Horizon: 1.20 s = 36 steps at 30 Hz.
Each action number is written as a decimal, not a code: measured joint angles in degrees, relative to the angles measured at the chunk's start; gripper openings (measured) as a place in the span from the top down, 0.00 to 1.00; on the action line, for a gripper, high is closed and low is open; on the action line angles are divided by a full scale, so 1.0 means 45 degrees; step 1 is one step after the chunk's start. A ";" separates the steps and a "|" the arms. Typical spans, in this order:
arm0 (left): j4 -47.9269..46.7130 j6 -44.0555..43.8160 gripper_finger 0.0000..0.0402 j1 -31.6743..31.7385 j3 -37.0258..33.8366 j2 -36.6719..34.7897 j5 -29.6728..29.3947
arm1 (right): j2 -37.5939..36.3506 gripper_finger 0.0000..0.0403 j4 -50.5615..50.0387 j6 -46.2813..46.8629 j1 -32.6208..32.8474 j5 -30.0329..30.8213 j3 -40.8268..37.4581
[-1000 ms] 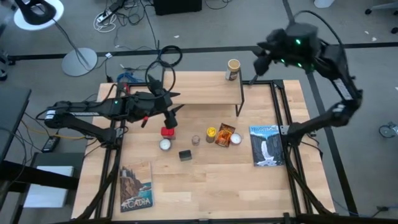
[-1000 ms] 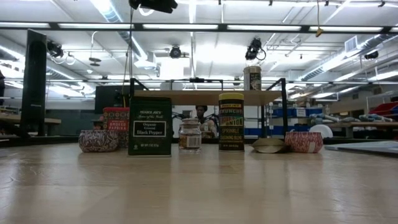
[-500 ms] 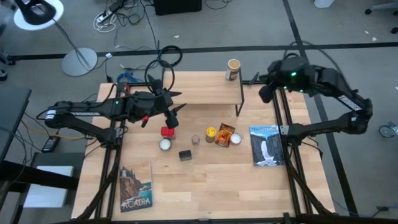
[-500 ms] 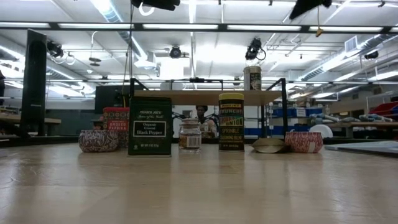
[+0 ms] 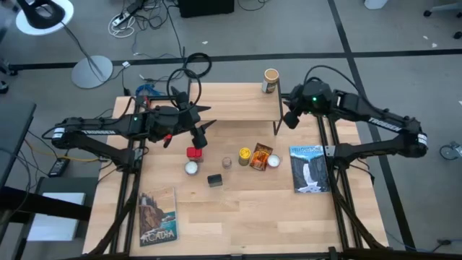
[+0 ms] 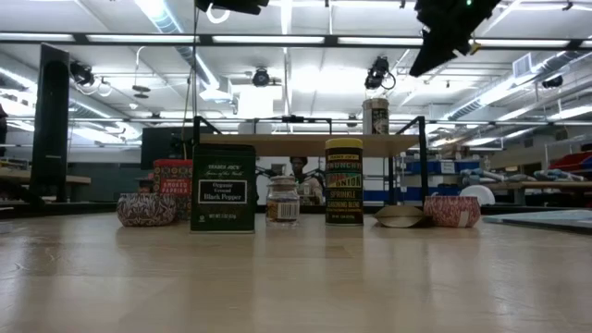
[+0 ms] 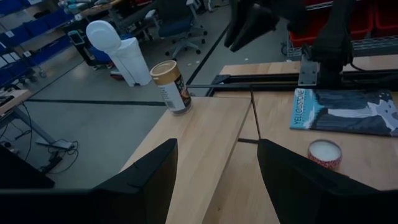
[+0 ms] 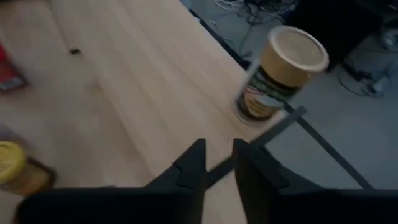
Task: Shelf spices
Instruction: Remove the gold seasoning bottle from the shelf
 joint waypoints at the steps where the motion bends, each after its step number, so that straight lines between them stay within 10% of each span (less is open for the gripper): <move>1: -0.0002 0.0017 0.44 0.0000 0.0000 0.0000 0.0001 | 0.0000 0.74 0.0043 0.0023 -0.0067 0.0107 -0.0098; 16: 0.0689 0.0871 0.44 0.0000 0.0000 0.0010 -0.0009 | -0.0160 0.14 0.0769 -0.0014 -0.0019 0.2574 -0.0422; 36: 0.0883 0.0999 0.44 0.0000 0.0005 0.0010 -0.0009 | -0.0151 0.24 0.2528 -0.1079 -0.0019 0.3531 -0.0422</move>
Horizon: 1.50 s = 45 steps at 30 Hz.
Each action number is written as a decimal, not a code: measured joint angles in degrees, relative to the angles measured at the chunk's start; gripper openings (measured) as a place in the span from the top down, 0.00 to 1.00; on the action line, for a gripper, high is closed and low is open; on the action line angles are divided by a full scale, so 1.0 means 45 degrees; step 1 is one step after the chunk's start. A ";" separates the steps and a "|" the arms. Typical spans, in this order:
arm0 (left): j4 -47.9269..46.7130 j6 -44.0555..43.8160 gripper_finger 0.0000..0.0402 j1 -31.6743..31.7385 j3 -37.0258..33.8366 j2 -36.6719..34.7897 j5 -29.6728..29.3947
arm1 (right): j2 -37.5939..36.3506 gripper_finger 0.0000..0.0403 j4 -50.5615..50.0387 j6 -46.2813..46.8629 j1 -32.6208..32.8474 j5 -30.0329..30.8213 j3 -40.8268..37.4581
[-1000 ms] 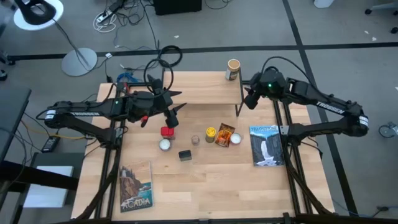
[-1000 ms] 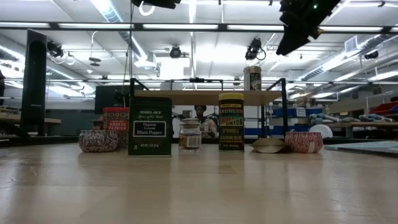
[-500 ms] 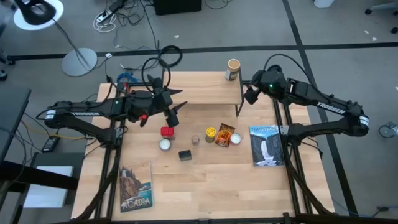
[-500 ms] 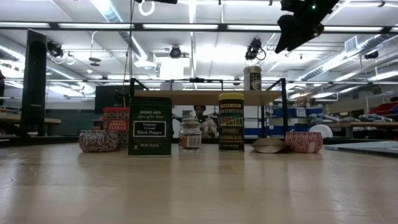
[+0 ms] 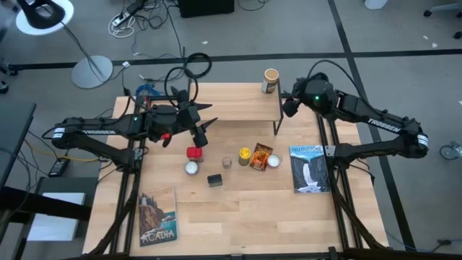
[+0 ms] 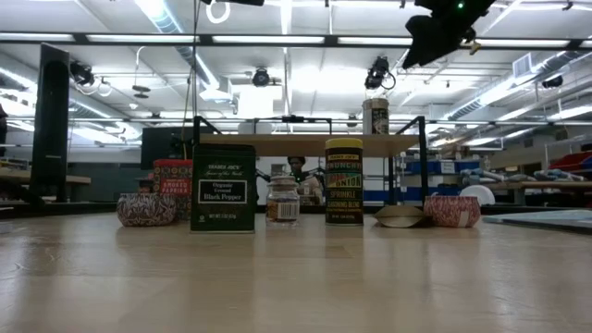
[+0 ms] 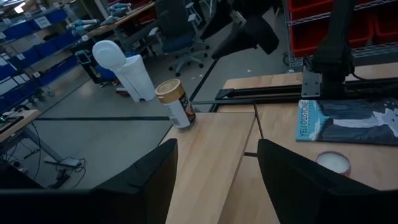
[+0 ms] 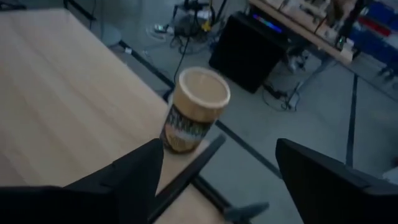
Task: Shelf spices
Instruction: Remove the gold seasoning bottle from the shelf
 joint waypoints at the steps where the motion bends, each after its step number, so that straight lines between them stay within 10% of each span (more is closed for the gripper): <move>1: 0.0002 -0.0002 0.44 0.0000 0.0000 0.0000 0.0000 | 0.0000 0.25 0.0219 -0.0254 0.0000 -0.0078 0.0000; 12: 0.0000 -0.0085 0.44 0.0005 0.0000 0.0000 0.0005 | 0.0010 0.28 0.0677 -0.1150 -0.0307 -0.0986 0.0000; 21: 0.0317 -0.0142 0.44 0.0005 0.0000 0.0000 0.0005 | 0.0131 0.03 0.0746 -0.1152 -0.0454 -0.1621 0.0005; 45: 0.0235 0.0067 0.44 0.0002 0.0005 0.0005 0.0041 | 0.2011 0.01 0.2440 -0.0809 -0.2503 -0.4280 0.0068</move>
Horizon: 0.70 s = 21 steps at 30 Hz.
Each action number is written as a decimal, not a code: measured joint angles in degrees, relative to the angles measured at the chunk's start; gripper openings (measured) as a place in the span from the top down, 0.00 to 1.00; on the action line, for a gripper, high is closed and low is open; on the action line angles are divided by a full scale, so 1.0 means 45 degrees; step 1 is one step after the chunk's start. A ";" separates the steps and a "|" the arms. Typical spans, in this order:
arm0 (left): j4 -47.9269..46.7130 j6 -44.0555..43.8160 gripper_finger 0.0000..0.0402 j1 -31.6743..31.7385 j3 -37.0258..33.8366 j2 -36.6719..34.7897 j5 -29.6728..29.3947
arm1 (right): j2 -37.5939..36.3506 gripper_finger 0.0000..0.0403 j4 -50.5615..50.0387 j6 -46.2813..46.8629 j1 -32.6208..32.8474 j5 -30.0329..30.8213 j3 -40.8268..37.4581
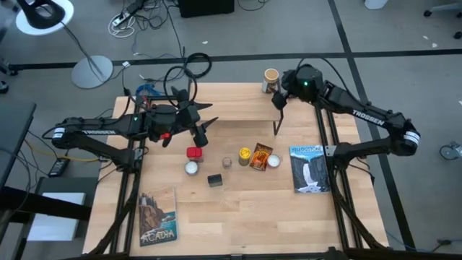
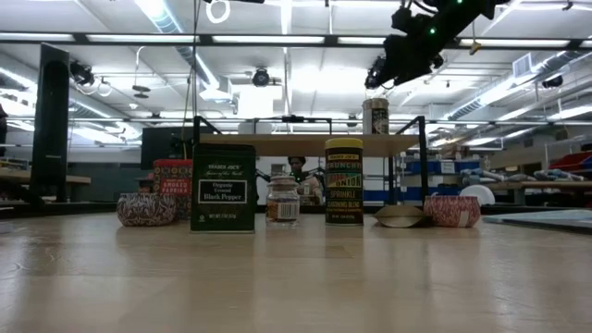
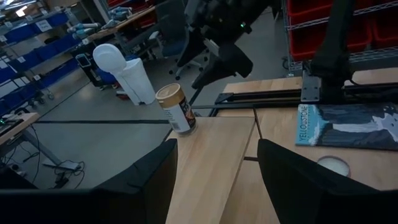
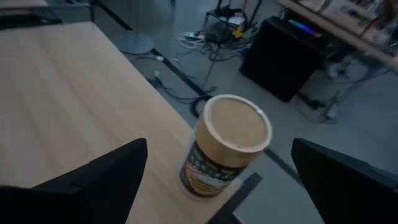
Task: Shelf spices
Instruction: Remove the gold seasoning bottle from the shelf
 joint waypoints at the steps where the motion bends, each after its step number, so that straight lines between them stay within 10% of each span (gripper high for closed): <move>1: 0.0018 -0.0001 0.44 -0.0001 0.0000 0.0000 0.0008 | 0.0022 0.01 0.0009 0.0154 -0.0151 -0.0328 0.0000; 21: 0.0081 0.0014 0.44 -0.0001 0.0000 0.0000 0.0012 | 0.0141 0.01 0.1247 0.1192 -0.2309 -0.3326 0.0005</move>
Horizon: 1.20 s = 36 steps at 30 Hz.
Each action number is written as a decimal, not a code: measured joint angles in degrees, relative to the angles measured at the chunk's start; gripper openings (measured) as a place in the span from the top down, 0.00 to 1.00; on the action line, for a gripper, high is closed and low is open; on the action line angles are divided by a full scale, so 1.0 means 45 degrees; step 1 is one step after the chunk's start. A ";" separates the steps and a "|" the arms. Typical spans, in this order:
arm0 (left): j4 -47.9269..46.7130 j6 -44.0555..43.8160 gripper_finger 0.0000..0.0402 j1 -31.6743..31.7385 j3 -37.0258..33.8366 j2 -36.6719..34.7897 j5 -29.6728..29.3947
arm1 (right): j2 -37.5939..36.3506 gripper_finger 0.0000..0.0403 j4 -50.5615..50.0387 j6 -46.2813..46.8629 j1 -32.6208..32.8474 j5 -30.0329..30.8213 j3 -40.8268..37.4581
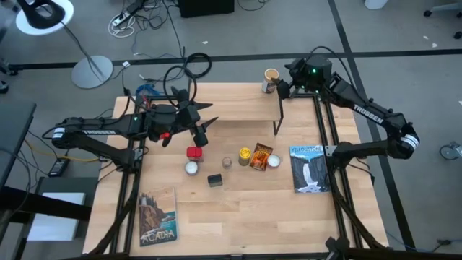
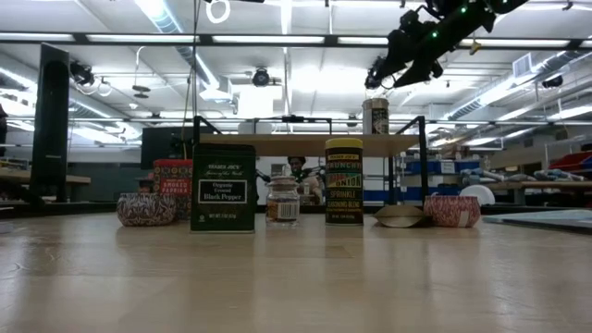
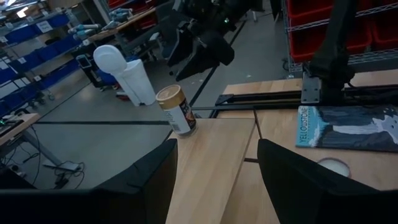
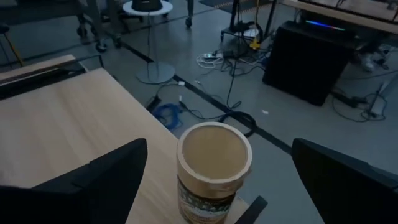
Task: Shelf spices
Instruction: Remove the gold seasoning bottle from the shelf
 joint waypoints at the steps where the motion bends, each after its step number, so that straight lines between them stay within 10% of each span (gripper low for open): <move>1: 0.0004 0.0000 0.44 0.0004 0.0000 0.0000 0.0000 | 0.0067 0.01 0.0007 0.0007 -0.0024 -0.0013 0.0000; 36: -0.0113 -0.0034 0.44 0.0004 0.0000 0.0000 0.0000 | 0.2035 0.01 0.0919 -0.0390 -0.0109 -0.0476 0.0002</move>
